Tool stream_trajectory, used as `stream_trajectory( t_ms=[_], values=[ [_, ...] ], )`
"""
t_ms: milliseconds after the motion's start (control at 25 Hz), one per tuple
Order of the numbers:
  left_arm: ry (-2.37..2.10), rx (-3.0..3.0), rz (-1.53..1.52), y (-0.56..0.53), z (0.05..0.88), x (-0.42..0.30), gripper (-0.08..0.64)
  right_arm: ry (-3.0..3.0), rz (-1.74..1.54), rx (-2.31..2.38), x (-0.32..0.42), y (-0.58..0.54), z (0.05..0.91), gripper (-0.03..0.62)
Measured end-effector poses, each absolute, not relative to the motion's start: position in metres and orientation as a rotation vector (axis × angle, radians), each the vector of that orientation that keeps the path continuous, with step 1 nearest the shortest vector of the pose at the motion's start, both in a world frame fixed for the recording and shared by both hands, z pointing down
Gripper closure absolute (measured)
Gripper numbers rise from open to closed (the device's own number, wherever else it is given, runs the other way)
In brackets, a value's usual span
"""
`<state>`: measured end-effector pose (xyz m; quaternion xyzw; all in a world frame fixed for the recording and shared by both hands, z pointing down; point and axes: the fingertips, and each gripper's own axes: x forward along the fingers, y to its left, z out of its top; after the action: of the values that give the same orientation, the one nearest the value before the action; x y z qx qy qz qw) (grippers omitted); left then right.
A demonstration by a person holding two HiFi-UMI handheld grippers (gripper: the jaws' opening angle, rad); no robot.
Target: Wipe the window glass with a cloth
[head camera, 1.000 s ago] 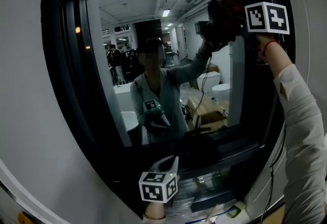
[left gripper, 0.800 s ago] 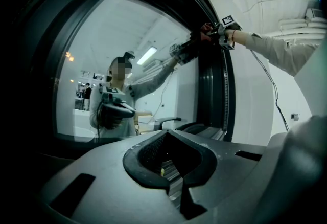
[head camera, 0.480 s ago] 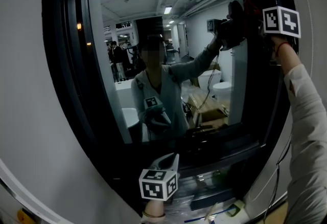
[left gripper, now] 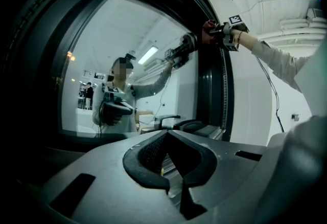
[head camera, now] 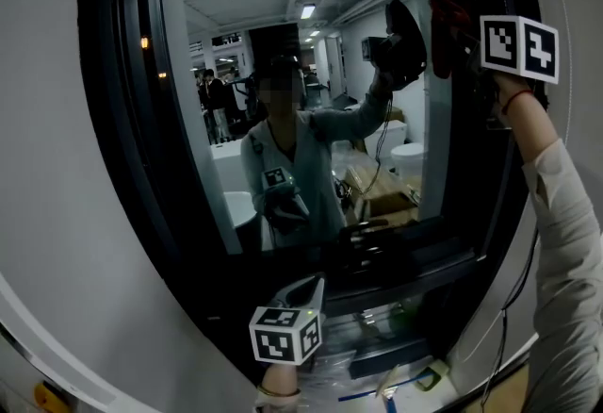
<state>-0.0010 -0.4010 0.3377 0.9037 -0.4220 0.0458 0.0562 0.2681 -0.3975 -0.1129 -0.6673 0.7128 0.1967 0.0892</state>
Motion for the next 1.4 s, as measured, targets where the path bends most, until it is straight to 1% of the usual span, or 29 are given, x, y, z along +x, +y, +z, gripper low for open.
stream_trajectory(
  t_ms=[400, 1000, 1200, 1400],
  values=[
    [-1.364, 2.676, 0.155, -0.385, 0.354, -0.029, 0.555, 2.409, 0.553, -1.604, 0.155, -0.374, -0.056, 0.541],
    [-1.517, 2.576, 0.138, -0.376, 0.360, -0.086, 0.555, 2.682, 0.422, -1.183, -0.038, -0.407, 0.013, 0.543],
    [-1.560, 2.550, 0.133, -0.377, 0.360, -0.103, 0.555, 2.751, 0.374, -1.134, -0.085, -0.426, 0.032, 0.542],
    [-1.600, 2.524, 0.135, -0.377, 0.359, -0.115, 0.555, 2.797, 0.346, -1.107, -0.114, -0.439, 0.041, 0.541]
  ],
)
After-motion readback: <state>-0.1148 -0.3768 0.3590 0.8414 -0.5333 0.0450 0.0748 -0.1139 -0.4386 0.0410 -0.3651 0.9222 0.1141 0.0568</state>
